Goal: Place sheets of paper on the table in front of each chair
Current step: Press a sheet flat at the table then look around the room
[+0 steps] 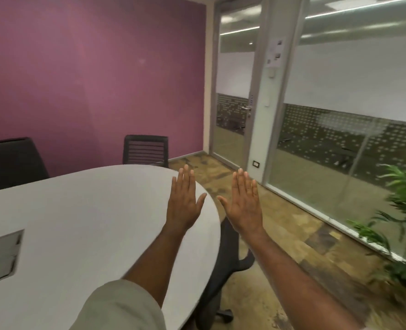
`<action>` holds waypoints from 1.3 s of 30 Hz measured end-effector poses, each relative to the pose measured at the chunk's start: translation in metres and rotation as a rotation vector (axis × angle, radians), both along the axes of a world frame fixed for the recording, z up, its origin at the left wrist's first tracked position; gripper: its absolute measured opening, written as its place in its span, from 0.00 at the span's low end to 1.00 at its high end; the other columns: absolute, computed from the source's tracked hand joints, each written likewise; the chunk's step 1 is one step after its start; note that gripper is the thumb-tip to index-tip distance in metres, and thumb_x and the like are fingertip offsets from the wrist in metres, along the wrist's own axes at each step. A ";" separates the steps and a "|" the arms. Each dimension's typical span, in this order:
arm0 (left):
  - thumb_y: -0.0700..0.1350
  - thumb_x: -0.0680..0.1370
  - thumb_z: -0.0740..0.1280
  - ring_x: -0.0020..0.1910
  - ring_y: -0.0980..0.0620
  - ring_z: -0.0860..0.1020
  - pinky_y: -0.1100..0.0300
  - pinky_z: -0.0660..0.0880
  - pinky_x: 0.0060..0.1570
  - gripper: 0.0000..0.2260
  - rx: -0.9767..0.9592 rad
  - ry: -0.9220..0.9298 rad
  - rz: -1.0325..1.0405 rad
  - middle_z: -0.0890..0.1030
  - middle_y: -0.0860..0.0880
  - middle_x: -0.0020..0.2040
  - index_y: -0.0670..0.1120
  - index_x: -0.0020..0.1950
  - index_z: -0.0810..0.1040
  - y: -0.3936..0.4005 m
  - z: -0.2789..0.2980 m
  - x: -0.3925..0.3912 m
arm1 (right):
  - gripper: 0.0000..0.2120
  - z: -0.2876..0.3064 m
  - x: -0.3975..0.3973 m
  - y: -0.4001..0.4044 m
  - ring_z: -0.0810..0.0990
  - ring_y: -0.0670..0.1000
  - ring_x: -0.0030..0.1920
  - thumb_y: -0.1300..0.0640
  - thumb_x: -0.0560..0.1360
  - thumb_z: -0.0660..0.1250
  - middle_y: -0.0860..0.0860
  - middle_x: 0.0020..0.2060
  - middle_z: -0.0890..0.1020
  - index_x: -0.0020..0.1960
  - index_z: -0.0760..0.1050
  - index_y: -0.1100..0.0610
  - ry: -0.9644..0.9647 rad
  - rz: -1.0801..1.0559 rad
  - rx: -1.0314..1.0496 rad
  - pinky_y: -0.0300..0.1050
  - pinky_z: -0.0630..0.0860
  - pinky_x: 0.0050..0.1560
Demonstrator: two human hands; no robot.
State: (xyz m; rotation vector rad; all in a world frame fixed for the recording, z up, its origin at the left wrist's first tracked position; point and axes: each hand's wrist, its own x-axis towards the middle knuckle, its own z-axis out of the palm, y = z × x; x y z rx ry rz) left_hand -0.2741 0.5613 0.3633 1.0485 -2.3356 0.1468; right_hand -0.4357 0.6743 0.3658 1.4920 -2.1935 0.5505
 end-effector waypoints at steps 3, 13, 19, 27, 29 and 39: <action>0.62 0.83 0.43 0.82 0.43 0.43 0.45 0.47 0.81 0.35 -0.021 -0.022 -0.122 0.44 0.41 0.83 0.40 0.82 0.46 0.024 -0.003 -0.062 | 0.42 0.000 -0.053 0.035 0.44 0.57 0.82 0.32 0.80 0.41 0.58 0.82 0.48 0.82 0.46 0.61 0.014 -0.087 -0.022 0.58 0.46 0.81; 0.59 0.84 0.48 0.82 0.42 0.43 0.43 0.46 0.81 0.33 -0.063 0.031 -0.381 0.44 0.39 0.82 0.38 0.82 0.47 0.051 0.004 -0.268 | 0.41 0.006 -0.233 0.090 0.50 0.59 0.81 0.33 0.81 0.45 0.60 0.81 0.51 0.81 0.50 0.62 0.087 -0.272 0.031 0.61 0.52 0.80; 0.60 0.83 0.44 0.82 0.44 0.41 0.44 0.46 0.81 0.34 -0.055 0.027 -0.372 0.41 0.41 0.83 0.40 0.82 0.45 -0.001 0.010 -0.379 | 0.41 0.028 -0.335 0.044 0.46 0.57 0.82 0.32 0.81 0.43 0.59 0.82 0.49 0.82 0.48 0.62 0.109 -0.308 0.032 0.59 0.50 0.81; 0.61 0.83 0.42 0.82 0.45 0.39 0.45 0.44 0.81 0.34 -0.056 0.009 -0.411 0.40 0.41 0.82 0.40 0.82 0.43 -0.069 0.029 -0.503 | 0.40 0.049 -0.460 -0.021 0.46 0.56 0.82 0.33 0.81 0.43 0.58 0.82 0.50 0.82 0.47 0.61 0.118 -0.279 0.007 0.59 0.50 0.81; 0.61 0.83 0.43 0.82 0.44 0.39 0.45 0.44 0.81 0.34 -0.064 0.010 -0.400 0.40 0.41 0.82 0.40 0.82 0.43 -0.084 0.030 -0.534 | 0.40 0.050 -0.496 -0.035 0.46 0.56 0.82 0.33 0.82 0.43 0.58 0.82 0.50 0.82 0.47 0.61 0.121 -0.258 0.010 0.58 0.50 0.81; 0.59 0.83 0.46 0.82 0.43 0.43 0.41 0.52 0.79 0.34 -0.060 0.019 -0.197 0.43 0.40 0.83 0.39 0.82 0.47 -0.148 0.030 -0.654 | 0.40 0.059 -0.652 -0.118 0.38 0.53 0.81 0.32 0.81 0.40 0.55 0.81 0.42 0.82 0.42 0.59 0.101 -0.059 0.050 0.55 0.44 0.82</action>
